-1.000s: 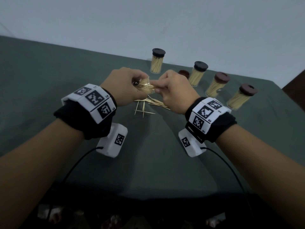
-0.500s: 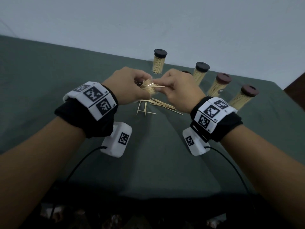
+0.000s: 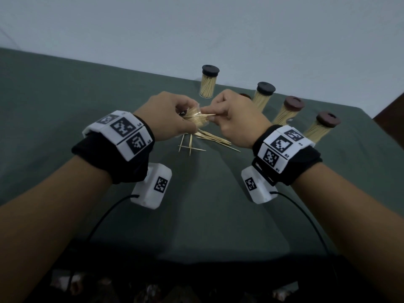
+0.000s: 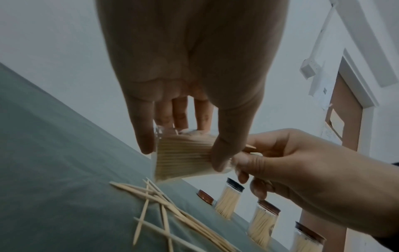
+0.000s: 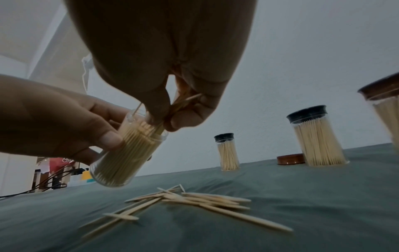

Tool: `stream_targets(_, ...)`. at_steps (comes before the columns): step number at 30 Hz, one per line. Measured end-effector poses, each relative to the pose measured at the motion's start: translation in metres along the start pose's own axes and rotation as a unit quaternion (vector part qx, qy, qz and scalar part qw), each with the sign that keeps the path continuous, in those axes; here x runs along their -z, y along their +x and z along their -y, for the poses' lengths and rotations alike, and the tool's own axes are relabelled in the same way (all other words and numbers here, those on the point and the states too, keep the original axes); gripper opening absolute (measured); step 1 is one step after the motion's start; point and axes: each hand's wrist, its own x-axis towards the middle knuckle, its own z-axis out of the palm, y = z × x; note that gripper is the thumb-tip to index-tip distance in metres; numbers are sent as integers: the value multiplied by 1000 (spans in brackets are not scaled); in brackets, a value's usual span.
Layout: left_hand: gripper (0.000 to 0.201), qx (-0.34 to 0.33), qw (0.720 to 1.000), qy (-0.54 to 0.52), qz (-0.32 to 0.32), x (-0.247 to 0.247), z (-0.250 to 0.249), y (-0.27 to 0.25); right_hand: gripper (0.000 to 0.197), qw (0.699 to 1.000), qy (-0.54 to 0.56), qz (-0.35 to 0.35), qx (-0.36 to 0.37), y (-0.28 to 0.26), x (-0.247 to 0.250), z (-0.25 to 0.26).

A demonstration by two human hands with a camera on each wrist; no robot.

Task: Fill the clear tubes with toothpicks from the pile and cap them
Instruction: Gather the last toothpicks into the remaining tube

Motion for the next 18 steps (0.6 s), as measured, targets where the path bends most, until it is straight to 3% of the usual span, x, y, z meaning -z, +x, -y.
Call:
stream_targets(4,49,5,1000,-22,6,2,1,-2,26,1000,9,-12,-6,3,1,2)
stream_targets(9,50,-8,999,-24,22,-1,-2,-1,18,989,115,-74,-61,0,-1,2)
stream_targets(13,51,-9,999,-29,11,2,-2,-1,16,989,107,-97,-32,1,-3,2)
stream_targets(18,45,-10,1000,-24,-3,5,1,0,26,998,56,-14,-6,1,-3,1)
